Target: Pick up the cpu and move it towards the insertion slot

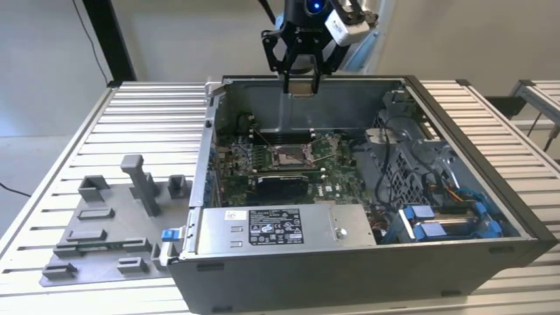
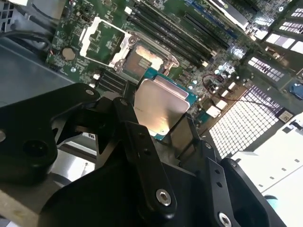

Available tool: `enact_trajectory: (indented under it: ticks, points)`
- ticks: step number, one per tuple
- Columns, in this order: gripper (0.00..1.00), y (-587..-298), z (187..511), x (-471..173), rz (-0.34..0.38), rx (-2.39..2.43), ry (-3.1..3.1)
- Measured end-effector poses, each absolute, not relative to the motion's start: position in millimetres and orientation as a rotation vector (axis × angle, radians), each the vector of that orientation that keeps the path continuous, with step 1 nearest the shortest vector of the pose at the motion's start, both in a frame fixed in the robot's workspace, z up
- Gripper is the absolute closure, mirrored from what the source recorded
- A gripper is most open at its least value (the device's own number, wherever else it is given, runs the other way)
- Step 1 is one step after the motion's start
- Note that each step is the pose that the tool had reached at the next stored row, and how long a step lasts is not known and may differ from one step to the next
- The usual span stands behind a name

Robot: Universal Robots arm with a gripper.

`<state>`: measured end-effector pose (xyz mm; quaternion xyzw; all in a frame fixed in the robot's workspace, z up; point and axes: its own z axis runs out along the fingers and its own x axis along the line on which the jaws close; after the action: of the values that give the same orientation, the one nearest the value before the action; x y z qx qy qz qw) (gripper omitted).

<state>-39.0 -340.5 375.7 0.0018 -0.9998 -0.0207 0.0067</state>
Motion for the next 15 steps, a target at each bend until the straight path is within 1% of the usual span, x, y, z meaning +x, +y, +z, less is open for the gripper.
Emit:
enact_trajectory:
  ticks: [8,15]
  points:
    - [1.0,-318.6,374.6,-39.0,-0.065,0.005,-3.127]
    - [1.0,-307.5,374.0,-34.3,-0.065,0.004,-3.127]
